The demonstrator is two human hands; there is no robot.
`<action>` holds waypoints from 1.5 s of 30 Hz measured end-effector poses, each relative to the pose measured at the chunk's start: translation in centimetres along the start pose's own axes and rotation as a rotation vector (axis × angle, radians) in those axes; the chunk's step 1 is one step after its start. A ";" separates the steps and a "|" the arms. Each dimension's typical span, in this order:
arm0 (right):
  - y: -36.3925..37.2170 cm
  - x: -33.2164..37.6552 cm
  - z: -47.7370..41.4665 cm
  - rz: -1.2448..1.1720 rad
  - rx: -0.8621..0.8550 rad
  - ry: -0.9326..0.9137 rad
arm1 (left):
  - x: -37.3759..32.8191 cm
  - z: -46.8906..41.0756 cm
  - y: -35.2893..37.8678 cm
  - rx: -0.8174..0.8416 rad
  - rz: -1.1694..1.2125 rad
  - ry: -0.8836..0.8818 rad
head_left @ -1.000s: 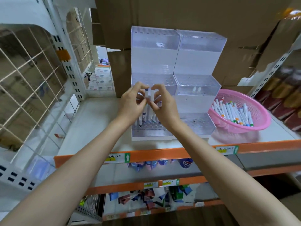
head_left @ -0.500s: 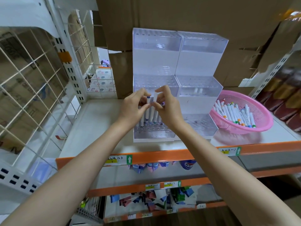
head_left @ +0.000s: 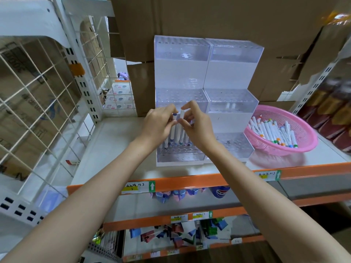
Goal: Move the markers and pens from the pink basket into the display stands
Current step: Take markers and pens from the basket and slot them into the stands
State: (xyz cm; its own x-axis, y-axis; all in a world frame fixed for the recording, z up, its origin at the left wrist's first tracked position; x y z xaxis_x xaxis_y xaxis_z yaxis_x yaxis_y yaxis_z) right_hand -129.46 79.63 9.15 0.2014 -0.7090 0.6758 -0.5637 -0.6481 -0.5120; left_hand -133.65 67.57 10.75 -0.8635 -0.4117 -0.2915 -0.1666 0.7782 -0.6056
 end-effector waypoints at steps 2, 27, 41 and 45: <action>0.0 0.0 -0.1 -0.004 -0.003 0.006 | -0.2 0.1 0.1 0.003 -0.010 0.022; 0.3 0.0 0.5 0.014 0.012 0.005 | 1.1 2.6 1.7 0.064 -0.088 0.041; 0.5 -0.4 1.6 0.147 0.102 -0.004 | 0.9 3.5 0.5 0.163 -0.129 0.133; 1.1 -0.2 1.8 0.170 0.120 -0.027 | 0.9 4.2 0.2 0.209 -0.143 0.074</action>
State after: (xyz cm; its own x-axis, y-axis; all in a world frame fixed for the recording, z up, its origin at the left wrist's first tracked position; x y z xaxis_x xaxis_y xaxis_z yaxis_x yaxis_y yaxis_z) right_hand -128.65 78.56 7.50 0.1342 -0.8172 0.5605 -0.4920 -0.5459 -0.6781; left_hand -132.50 65.36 7.25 -0.8723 -0.4681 -0.1415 -0.1937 0.5964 -0.7789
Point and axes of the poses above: each hand's wrist, its own z-axis away from the middle knuckle, its own y-axis out of the palm, x = y × z, the point moved 6 cm from there along -z, towards the middle knuckle, and after that the axes turned 4 degrees about -x, right-handed, at the moved point
